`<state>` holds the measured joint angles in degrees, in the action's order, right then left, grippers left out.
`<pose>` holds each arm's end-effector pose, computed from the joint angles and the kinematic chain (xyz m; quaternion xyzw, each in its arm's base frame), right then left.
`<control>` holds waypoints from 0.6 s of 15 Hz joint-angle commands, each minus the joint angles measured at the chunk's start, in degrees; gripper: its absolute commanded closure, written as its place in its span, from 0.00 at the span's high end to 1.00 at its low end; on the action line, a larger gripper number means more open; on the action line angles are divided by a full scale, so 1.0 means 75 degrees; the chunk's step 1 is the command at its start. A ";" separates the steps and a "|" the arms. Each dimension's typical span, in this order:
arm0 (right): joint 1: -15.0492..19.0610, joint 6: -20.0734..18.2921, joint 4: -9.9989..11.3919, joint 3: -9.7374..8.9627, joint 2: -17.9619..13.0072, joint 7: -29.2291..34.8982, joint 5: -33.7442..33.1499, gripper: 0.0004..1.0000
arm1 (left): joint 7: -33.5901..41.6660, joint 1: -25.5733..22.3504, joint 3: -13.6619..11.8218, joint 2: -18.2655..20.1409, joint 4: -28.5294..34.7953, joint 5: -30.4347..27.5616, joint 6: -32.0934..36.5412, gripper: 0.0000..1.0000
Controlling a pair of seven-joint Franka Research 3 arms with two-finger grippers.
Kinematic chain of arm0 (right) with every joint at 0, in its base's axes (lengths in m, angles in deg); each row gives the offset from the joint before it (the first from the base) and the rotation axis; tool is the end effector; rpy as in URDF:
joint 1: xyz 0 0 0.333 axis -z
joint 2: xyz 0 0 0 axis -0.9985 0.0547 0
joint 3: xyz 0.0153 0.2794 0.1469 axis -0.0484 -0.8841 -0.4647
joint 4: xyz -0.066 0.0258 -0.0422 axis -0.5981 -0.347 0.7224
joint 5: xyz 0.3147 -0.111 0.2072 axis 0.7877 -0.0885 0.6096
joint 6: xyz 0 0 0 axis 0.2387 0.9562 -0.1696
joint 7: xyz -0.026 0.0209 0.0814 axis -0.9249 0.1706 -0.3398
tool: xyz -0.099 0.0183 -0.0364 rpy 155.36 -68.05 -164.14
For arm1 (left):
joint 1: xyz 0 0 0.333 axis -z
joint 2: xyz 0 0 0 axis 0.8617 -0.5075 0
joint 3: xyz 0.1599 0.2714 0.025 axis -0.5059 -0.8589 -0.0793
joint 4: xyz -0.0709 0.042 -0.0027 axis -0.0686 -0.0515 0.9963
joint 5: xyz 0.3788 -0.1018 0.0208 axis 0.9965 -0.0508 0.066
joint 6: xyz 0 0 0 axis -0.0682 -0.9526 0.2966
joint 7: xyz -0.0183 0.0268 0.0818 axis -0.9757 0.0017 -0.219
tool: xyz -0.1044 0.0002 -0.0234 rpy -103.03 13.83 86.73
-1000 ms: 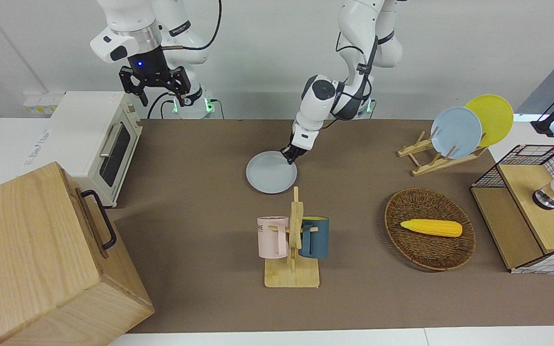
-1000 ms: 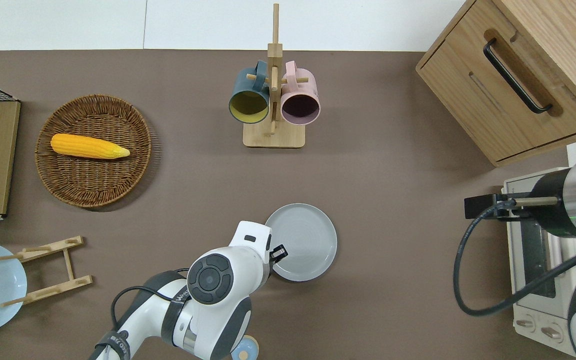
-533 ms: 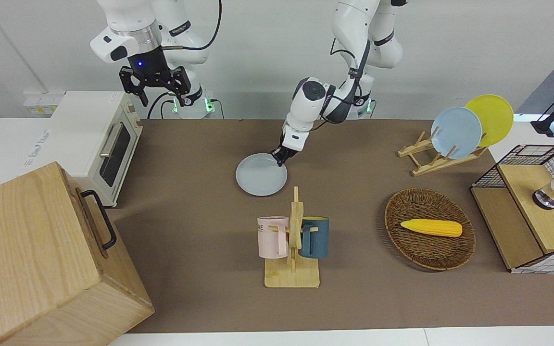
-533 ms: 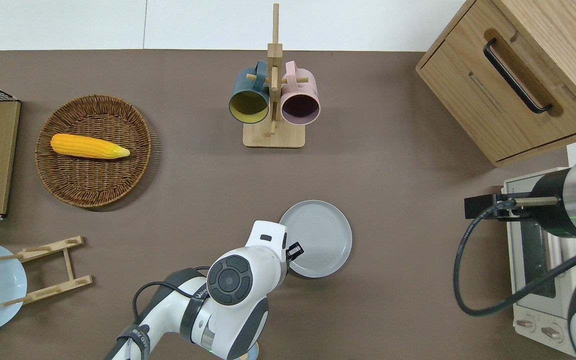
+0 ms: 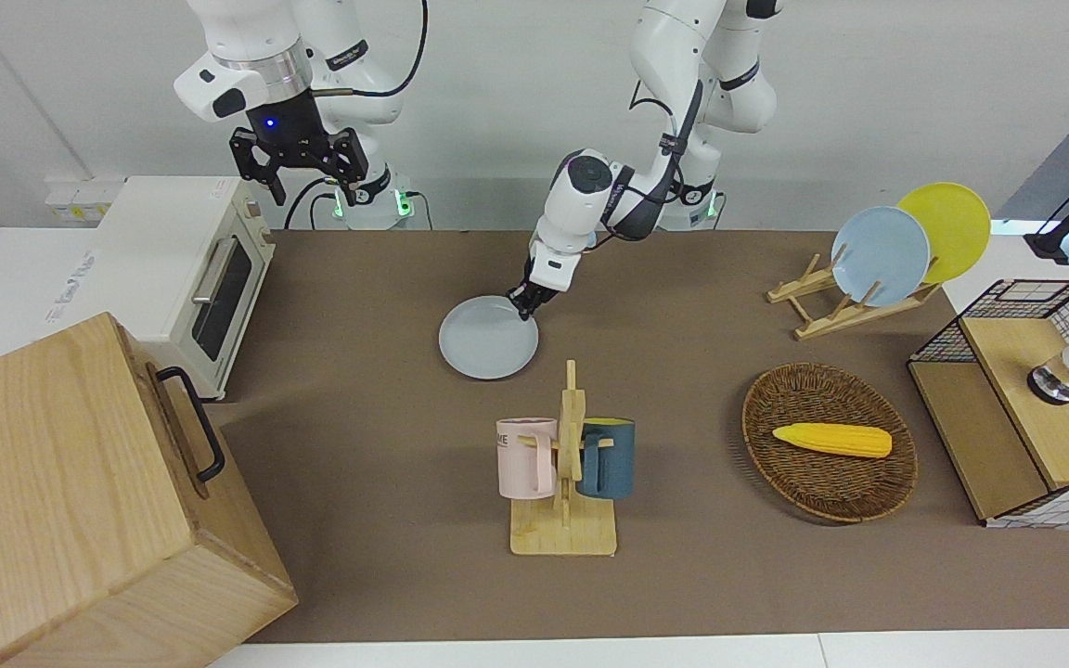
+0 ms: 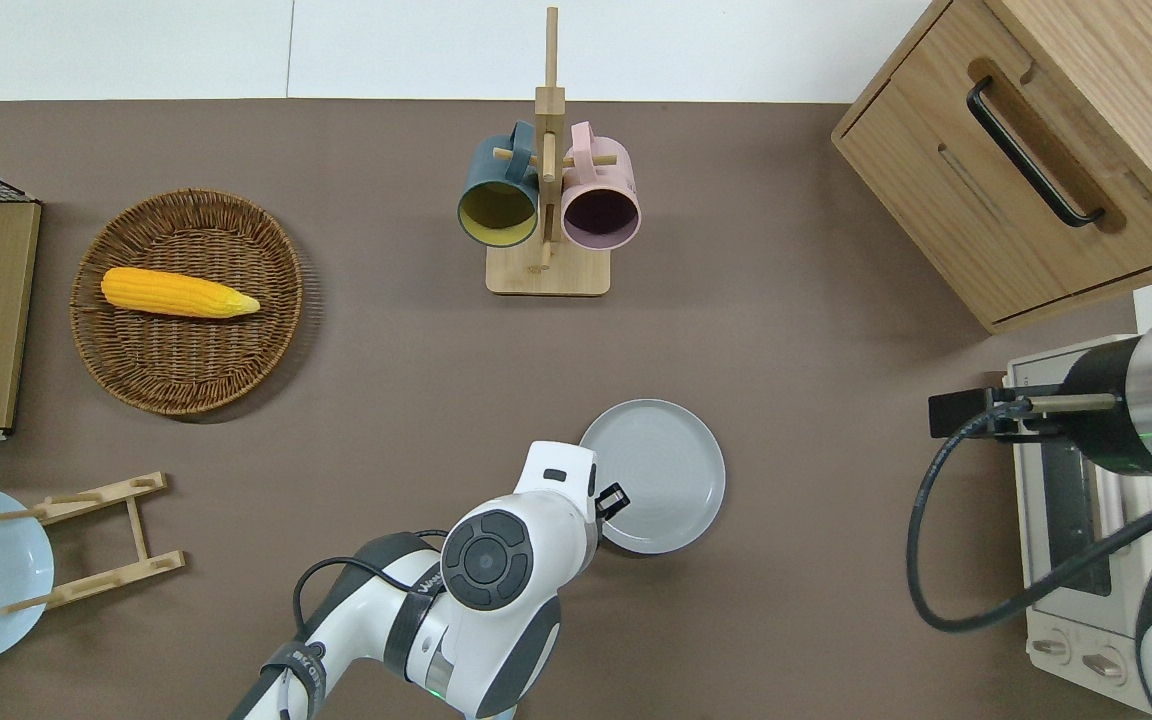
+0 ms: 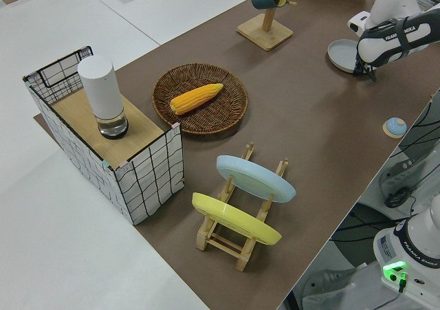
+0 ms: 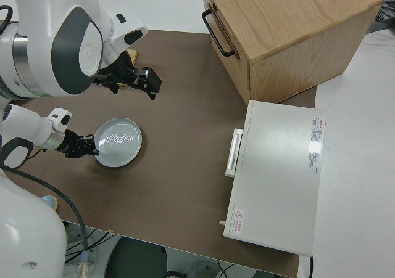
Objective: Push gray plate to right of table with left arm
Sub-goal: 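Keep pushing the gray plate with the left gripper toward the toaster oven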
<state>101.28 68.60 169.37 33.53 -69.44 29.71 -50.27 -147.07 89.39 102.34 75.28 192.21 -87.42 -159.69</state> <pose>0.5060 0.0789 0.6527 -0.9996 0.0265 0.0019 0.0041 0.4013 -0.3782 0.2999 0.9524 0.2703 -0.0331 0.1370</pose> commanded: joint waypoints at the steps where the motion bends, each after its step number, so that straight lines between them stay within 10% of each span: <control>1: 0.0187 0.0002 0.0208 -0.0111 -0.0209 0.0078 0.0164 1.00 | 0.0016 0.0186 -0.0127 -0.0273 -0.0266 -0.0103 -0.0092 0.04; 7: 0.0187 -0.0010 0.0208 -0.0111 -0.0209 0.0078 0.0164 1.00 | -0.0171 0.0069 -0.0010 -0.0261 -0.0254 -0.0103 0.0049 0.99; 9: 0.0187 0.0002 0.0208 -0.0111 -0.0209 0.0078 0.0164 1.00 | -0.0254 -0.0047 0.0048 -0.0226 -0.0266 -0.0103 0.0061 0.99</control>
<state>101.28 68.60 169.37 33.53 -69.44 29.71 -50.27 -147.54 89.39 102.45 74.17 191.33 -87.44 -159.66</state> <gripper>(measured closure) 0.004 0.467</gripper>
